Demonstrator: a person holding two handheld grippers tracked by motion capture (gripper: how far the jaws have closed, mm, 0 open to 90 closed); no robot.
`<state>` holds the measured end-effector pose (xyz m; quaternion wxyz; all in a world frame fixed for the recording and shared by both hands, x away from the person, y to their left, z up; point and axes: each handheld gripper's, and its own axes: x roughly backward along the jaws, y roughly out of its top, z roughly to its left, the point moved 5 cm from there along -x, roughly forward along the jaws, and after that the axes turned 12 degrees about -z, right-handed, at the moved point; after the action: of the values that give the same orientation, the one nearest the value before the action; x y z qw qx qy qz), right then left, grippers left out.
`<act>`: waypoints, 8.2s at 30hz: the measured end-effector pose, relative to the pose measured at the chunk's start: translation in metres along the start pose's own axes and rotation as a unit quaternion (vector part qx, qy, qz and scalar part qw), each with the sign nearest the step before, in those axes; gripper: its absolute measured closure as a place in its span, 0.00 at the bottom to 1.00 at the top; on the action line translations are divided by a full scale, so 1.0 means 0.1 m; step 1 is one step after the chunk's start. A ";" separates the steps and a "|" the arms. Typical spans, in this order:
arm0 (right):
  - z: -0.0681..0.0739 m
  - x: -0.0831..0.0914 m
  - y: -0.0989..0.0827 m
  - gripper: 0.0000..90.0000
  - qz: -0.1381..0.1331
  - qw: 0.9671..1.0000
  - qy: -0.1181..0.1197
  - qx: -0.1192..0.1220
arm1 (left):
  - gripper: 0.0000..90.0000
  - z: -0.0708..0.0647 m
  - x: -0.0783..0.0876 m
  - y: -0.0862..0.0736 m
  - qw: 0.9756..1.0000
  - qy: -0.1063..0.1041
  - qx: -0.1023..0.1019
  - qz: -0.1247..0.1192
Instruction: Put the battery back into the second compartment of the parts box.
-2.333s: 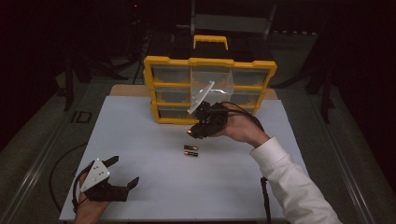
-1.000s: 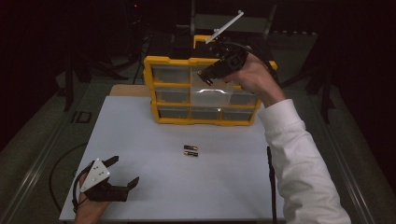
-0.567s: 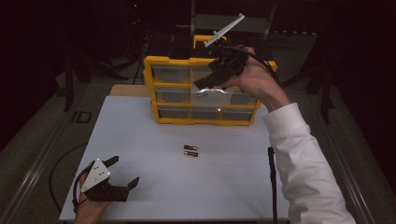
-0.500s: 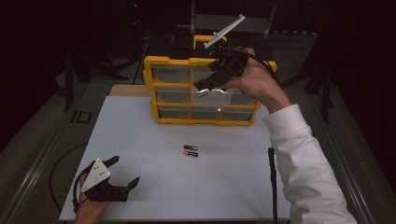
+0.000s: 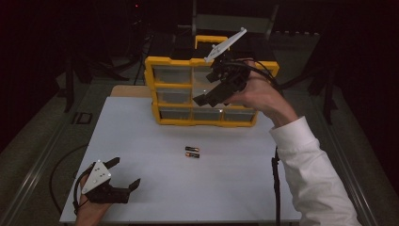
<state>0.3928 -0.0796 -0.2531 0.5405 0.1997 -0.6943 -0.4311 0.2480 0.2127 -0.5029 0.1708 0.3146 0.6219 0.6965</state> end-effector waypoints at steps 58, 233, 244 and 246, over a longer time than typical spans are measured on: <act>0.36 -0.93 -1.19 0.16 0.091 0.995 0.028 0.028 | 0.00 0.01 0.01 0.00 1.000 0.002 0.001 -0.003; 0.22 -0.34 -0.34 0.85 0.099 0.994 0.043 0.024 | 0.00 -0.01 0.00 0.01 1.000 -0.004 0.001 -0.001; 0.10 -0.21 -0.18 0.85 0.077 0.996 0.038 0.010 | 0.00 -0.01 0.00 0.00 1.000 -0.004 0.002 -0.001; 0.06 -0.18 -0.13 0.85 0.069 0.997 0.036 0.011 | 0.00 -0.01 0.00 0.00 1.000 -0.004 0.002 -0.001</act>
<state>0.3904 -0.0711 -0.2742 0.5914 0.1728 -0.6913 -0.3774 0.2473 0.2119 -0.5029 0.1730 0.3173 0.6231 0.6937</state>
